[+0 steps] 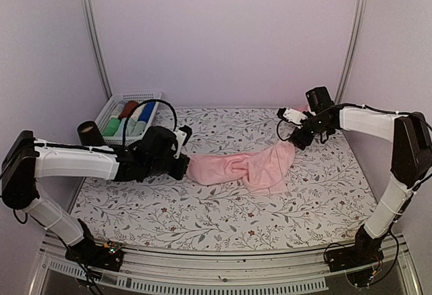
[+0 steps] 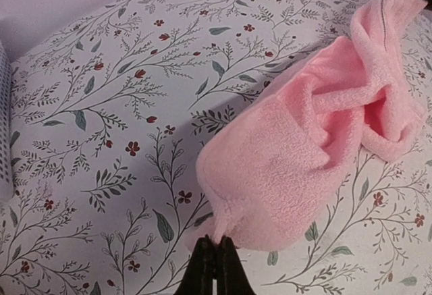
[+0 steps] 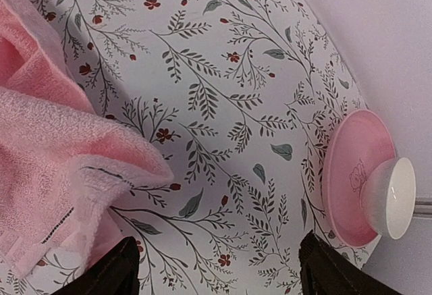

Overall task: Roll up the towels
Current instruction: Pick up the towel from the center of the board.

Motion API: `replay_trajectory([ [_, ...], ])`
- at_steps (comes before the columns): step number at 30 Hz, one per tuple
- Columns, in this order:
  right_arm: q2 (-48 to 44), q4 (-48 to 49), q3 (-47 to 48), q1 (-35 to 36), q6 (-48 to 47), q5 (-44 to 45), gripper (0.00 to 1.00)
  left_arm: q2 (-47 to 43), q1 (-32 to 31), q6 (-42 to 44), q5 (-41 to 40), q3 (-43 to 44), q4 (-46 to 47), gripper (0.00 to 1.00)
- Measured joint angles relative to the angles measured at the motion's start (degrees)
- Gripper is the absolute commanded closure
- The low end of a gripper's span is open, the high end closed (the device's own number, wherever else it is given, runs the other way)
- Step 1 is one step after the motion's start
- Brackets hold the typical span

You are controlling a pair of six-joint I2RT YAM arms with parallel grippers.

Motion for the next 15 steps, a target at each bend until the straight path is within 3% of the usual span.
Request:
replay_trajectory([
  [6,-1.0,-2.2,0.7,-4.5,1.1,-3.5,0.17,0.0,-0.2,0.1,0.0,-0.5,1.0,1.00],
  [15,2.2,-10.5,6.4,-9.9,2.4,-18.9,0.17,0.3,-1.0,0.7,0.9,-0.9,4.3,1.00],
])
